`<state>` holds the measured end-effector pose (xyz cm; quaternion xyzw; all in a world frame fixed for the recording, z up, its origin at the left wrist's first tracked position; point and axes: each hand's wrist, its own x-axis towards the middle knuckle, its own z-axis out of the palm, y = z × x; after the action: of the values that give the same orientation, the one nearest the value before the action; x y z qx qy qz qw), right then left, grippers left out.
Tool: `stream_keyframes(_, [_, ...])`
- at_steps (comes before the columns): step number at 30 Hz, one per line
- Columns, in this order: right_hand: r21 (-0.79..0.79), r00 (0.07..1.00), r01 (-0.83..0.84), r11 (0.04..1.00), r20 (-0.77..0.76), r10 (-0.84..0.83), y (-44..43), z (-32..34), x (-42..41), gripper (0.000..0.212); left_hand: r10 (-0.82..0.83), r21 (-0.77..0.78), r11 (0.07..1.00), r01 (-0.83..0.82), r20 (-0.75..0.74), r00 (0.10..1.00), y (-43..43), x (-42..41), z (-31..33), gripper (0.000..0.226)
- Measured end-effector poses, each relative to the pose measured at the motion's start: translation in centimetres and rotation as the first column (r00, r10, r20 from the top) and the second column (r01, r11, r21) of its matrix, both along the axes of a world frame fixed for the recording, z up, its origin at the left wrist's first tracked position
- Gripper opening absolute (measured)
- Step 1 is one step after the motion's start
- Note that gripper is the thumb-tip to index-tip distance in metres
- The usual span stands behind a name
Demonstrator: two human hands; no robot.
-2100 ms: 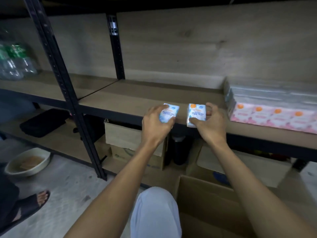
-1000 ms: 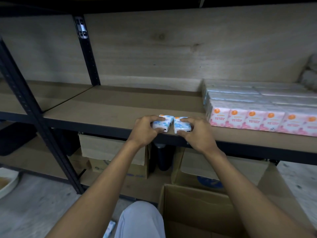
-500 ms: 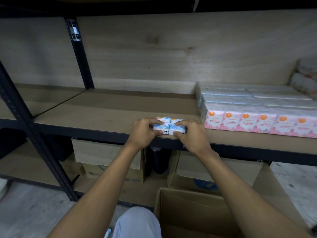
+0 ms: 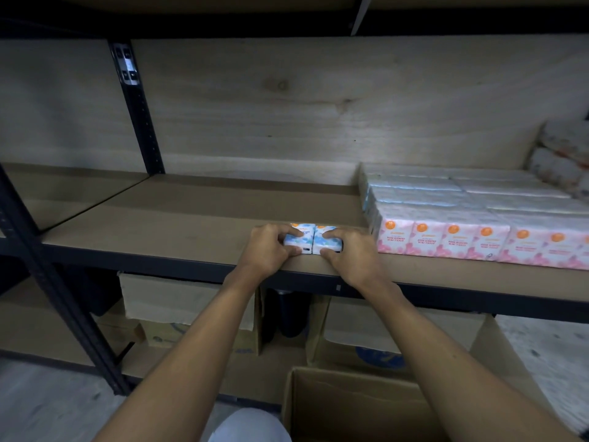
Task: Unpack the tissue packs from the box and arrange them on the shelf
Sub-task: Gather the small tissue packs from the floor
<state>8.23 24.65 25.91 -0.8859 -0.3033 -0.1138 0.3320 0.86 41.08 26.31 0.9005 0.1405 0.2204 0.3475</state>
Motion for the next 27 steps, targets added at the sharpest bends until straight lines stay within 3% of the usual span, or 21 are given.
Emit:
stream_keyframes(9, [-0.048, 1.0, 0.01, 0.999, -0.009, -0.011, 1.2, 0.1, 2.9, 0.043, 0.0, -0.006, 1.0, 0.0, -0.019, 1.0, 1.1, 3.1, 0.0, 0.034])
stream_keyframes(27, [0.025, 0.999, 0.04, 0.999, -0.033, -0.039, 3.3, -0.4, 7.9, 0.04, 0.008, 0.004, 1.0, -0.008, 0.029, 1.0, 2.8, 7.7, -0.3, 0.035])
